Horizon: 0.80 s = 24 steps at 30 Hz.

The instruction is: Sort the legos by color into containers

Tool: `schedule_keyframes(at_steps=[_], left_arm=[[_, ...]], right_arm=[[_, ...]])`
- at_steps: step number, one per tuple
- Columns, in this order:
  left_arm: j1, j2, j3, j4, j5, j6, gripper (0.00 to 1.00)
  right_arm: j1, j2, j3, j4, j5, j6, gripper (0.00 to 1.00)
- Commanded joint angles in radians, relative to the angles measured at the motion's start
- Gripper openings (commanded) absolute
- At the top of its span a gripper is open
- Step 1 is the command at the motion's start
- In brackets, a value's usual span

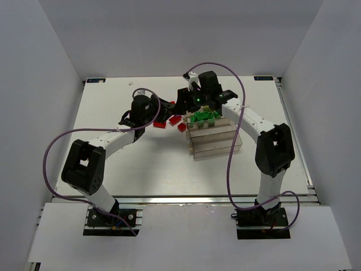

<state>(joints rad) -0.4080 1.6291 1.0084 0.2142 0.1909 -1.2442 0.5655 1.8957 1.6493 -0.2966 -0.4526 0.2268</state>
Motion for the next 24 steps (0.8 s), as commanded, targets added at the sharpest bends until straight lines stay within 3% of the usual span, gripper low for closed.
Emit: schedule_keyframes(at_steps=[1,9,14,18,19,20,24], left_arm=[[-0.009,-0.026,0.022,0.047,0.015,-0.015,0.4],[-0.012,-0.026,0.007,0.091,0.025,-0.043,0.4],[-0.012,-0.038,-0.01,0.111,0.03,-0.055,0.42],[-0.012,-0.044,-0.014,0.108,0.028,-0.051,0.54],[-0.012,-0.044,-0.014,0.106,0.027,-0.047,0.59],[-0.012,-0.049,-0.011,0.099,0.024,-0.043,0.62],[-0.012,-0.058,0.019,0.037,-0.011,0.057,0.79]], right_arm=[[0.007,0.005,0.021,0.025,0.019,-0.02,0.66],[0.007,0.039,0.049,0.027,0.0,-0.057,0.58],[0.007,0.059,0.066,0.025,-0.008,-0.089,0.39],[0.005,0.057,0.073,-0.005,-0.003,-0.147,0.18],[0.002,0.057,0.078,-0.016,-0.001,-0.159,0.04],[-0.003,0.057,0.081,-0.025,-0.001,-0.181,0.0],[-0.054,0.059,0.096,-0.096,-0.064,-0.248,0.0]])
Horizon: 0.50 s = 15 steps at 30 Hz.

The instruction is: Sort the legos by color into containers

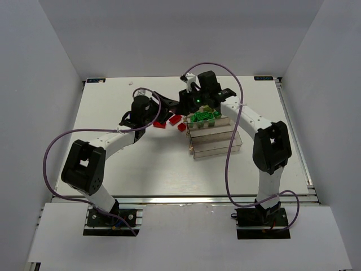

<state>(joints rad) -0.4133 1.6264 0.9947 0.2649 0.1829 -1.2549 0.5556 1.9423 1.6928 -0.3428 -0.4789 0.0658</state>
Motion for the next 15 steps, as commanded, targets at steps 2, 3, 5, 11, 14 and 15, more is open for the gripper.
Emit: schedule_keyframes(at_steps=[2,3,5,11,14,15], left_arm=[[-0.005,-0.06,0.041,-0.013,-0.01,0.103,0.9],[-0.005,-0.062,0.054,-0.006,-0.011,0.153,0.93],[-0.005,-0.062,0.084,-0.013,0.009,0.213,0.98],[0.005,-0.092,0.102,0.014,0.073,0.339,0.98],[0.027,-0.118,0.058,0.066,0.108,0.348,0.98],[0.033,-0.125,0.038,0.079,0.119,0.348,0.98]], right_arm=[[-0.075,0.014,0.065,-0.097,-0.084,-0.107,0.0],[-0.11,0.017,0.068,-0.114,-0.137,-0.119,0.0],[-0.144,0.02,0.079,-0.169,-0.191,-0.141,0.0],[-0.197,0.006,0.102,-0.286,-0.297,-0.256,0.0],[-0.184,-0.019,0.105,-0.305,-0.3,-0.268,0.0],[-0.181,-0.031,0.1,-0.308,-0.297,-0.271,0.0]])
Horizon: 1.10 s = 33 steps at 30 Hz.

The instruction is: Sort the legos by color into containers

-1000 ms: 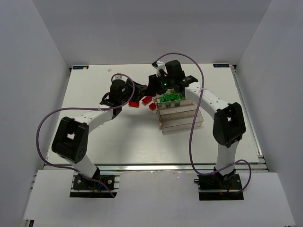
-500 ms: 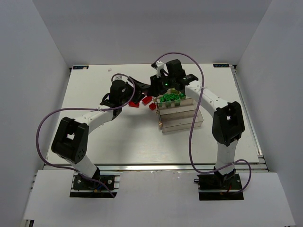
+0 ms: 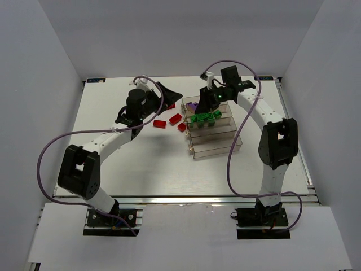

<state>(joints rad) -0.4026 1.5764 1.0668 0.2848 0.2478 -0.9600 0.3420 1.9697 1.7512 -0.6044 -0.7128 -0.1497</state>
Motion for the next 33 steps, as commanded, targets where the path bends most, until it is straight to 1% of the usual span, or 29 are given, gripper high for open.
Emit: schedule_keyframes(at_steps=[1,4,7,8,10,11,12,13,14,16,17,19,20,22,23,25,26,29,33], left_arm=[[0.028,-0.081,-0.042,0.071,0.065,0.052,0.98],[0.044,-0.104,-0.091,0.144,0.117,0.026,0.98],[0.045,-0.118,-0.157,0.289,0.163,-0.048,0.98],[0.047,-0.121,-0.216,0.406,0.172,-0.075,0.98],[0.047,-0.113,-0.28,0.544,0.2,-0.167,0.98],[0.048,-0.105,-0.328,0.683,0.209,-0.225,0.98],[0.048,-0.081,-0.347,0.755,0.237,-0.253,0.98],[0.048,-0.064,-0.361,0.83,0.249,-0.285,0.98],[0.048,-0.044,-0.37,0.969,0.258,-0.352,0.98],[0.048,0.022,-0.377,1.118,0.283,-0.423,0.98],[0.047,0.043,-0.373,1.237,0.288,-0.484,0.96],[0.045,0.088,-0.358,1.327,0.295,-0.522,0.92],[0.041,0.096,-0.352,1.35,0.297,-0.532,0.91],[0.031,0.088,-0.335,1.322,0.3,-0.514,0.91],[0.019,0.08,-0.327,1.262,0.301,-0.475,0.9],[-0.001,0.06,-0.305,1.196,0.306,-0.435,0.91],[-0.005,0.054,-0.298,1.155,0.309,-0.407,0.91],[-0.019,0.042,-0.286,1.079,0.308,-0.364,0.9],[-0.041,0.031,-0.257,0.993,0.308,-0.301,0.9]], right_arm=[[0.032,-0.063,0.038,-0.046,-0.06,-0.056,0.0],[0.028,-0.081,0.03,-0.049,-0.08,-0.051,0.0],[0.022,-0.097,0.03,-0.047,-0.122,-0.025,0.0],[0.019,-0.103,0.027,-0.044,-0.132,-0.019,0.0],[0.012,-0.117,0.01,-0.028,-0.168,0.018,0.0],[0.008,-0.121,0.007,-0.026,-0.2,0.021,0.0],[0.005,-0.13,0.002,-0.021,-0.255,0.036,0.0],[0.006,-0.135,-0.004,-0.012,-0.273,0.054,0.0],[0.005,-0.141,-0.021,0.017,-0.29,0.074,0.0],[0.003,-0.164,-0.042,0.054,-0.344,0.139,0.0],[0.0,-0.181,-0.065,0.099,-0.368,0.163,0.0],[-0.006,-0.195,-0.084,0.15,-0.382,0.247,0.0],[-0.011,-0.204,-0.093,0.188,-0.389,0.272,0.0],[-0.014,-0.204,-0.084,0.196,-0.373,0.301,0.0],[-0.015,-0.203,-0.078,0.201,-0.375,0.312,0.0],[-0.015,-0.2,-0.07,0.238,-0.376,0.35,0.0],[-0.014,-0.198,-0.068,0.255,-0.387,0.393,0.0],[-0.014,-0.196,-0.071,0.324,-0.411,0.467,0.0],[-0.014,-0.204,-0.096,0.38,-0.432,0.515,0.0]])
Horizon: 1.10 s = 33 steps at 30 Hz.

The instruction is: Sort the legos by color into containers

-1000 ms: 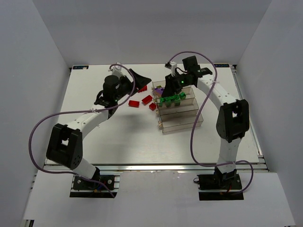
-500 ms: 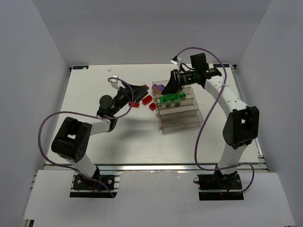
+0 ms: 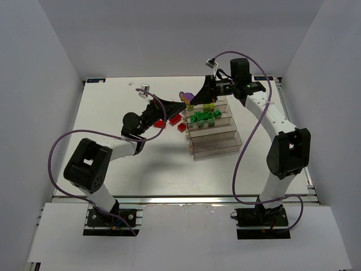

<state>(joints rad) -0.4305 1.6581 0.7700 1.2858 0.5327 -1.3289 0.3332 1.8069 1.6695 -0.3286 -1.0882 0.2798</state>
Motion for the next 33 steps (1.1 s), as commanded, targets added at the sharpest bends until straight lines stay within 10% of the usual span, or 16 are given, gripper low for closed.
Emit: schedule_keyframes(at_steps=[1,16,24,33], left_arm=[[-0.02,-0.049,0.051,-0.028,0.026,0.077,0.89],[-0.036,-0.077,0.1,-0.322,-0.026,0.246,0.83],[-0.036,-0.054,0.1,-0.189,-0.028,0.186,0.79],[-0.036,-0.012,0.078,-0.014,-0.002,0.083,0.44]], right_arm=[[-0.005,-0.046,-0.036,0.137,-0.061,0.099,0.0],[-0.013,-0.149,-0.163,0.298,-0.108,0.209,0.0],[-0.014,-0.179,-0.261,0.367,-0.13,0.283,0.0],[-0.014,-0.182,-0.274,0.407,-0.137,0.303,0.0]])
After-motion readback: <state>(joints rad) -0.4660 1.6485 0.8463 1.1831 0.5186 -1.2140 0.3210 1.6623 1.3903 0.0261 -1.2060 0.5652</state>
